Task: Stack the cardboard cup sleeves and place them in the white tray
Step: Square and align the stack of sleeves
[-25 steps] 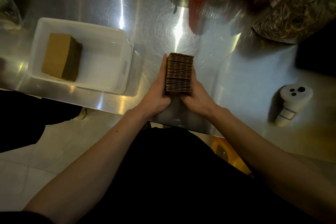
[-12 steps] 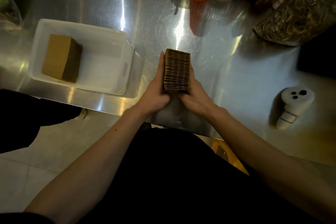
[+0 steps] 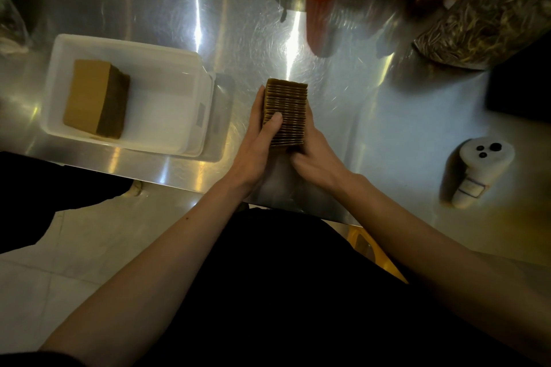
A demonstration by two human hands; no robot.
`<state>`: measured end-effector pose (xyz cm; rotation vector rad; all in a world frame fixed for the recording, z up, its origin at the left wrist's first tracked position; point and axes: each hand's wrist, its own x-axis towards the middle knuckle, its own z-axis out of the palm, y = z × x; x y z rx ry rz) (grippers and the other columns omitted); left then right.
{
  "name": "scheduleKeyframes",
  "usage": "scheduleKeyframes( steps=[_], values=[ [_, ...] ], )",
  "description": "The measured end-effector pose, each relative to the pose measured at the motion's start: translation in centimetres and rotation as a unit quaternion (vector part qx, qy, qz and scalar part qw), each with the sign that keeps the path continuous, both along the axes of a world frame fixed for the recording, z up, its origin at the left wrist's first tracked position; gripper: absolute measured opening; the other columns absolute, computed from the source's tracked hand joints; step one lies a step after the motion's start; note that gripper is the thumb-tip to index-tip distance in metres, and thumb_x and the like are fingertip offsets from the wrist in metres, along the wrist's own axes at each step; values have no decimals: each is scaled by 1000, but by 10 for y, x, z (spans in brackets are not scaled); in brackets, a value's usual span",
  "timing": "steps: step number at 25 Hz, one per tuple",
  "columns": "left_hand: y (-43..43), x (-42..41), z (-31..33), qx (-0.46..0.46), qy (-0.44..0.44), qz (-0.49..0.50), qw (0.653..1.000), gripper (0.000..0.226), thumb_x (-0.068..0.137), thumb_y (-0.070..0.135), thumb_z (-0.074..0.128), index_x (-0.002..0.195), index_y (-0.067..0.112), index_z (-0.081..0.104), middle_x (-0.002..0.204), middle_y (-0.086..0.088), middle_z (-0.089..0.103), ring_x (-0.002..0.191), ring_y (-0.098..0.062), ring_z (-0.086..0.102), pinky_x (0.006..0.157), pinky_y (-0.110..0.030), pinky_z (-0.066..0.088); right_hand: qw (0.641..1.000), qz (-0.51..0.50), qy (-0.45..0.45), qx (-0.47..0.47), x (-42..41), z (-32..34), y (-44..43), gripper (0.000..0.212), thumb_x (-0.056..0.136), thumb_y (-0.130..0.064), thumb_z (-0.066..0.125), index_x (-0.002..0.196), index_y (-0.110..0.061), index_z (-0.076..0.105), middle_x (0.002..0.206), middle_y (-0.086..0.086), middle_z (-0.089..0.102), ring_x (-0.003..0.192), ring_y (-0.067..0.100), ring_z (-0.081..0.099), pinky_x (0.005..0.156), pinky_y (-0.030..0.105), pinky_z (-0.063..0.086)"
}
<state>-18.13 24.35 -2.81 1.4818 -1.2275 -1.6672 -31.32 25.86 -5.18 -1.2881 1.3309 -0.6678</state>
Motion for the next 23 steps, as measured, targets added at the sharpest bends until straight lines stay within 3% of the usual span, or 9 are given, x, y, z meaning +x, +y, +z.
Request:
scheduleKeyframes(
  steps=[3,6,9,17,20,23],
  values=[
    [-1,-2,0,-7,-5,23,1000,78,86,44,49,153,18,19,155,-11,32,139,-19,36,115,-44,29,1000,-4,2,-3,2,0,2,84,83,-9,52,152,-14,5,147,8,39,126,11,47,107,23,38],
    [0,-2,0,1,1,19,1000,77,88,41,52,153,19,17,155,-11,33,137,-17,40,112,-34,35,1000,-5,0,1,3,0,3,83,82,-11,52,152,-15,6,146,9,40,126,14,48,107,27,40],
    [0,-5,0,-8,-7,14,1000,72,94,22,54,154,17,14,154,-9,34,132,-11,43,106,-21,39,1000,-7,-6,2,2,1,2,82,83,-4,50,152,-17,7,146,8,40,127,13,47,108,26,38],
    [3,-4,5,-25,-3,1,1000,73,95,15,57,153,14,12,152,-8,36,121,8,48,91,-9,41,1000,1,-1,5,4,0,4,87,81,-4,49,152,-17,2,147,8,39,126,12,46,108,24,38],
    [-1,5,3,-31,-24,-81,996,93,88,35,64,154,19,1,158,-3,25,135,0,37,105,-17,36,1000,-18,-16,12,3,1,3,80,91,-8,54,153,-18,4,146,6,41,124,8,46,108,24,38],
    [-12,24,4,-27,-65,-217,974,113,82,27,74,152,22,-15,157,15,16,134,11,31,108,-13,29,1000,-1,3,14,0,0,2,84,93,-16,59,153,-16,0,142,-5,37,119,0,42,99,4,34]
  ],
)
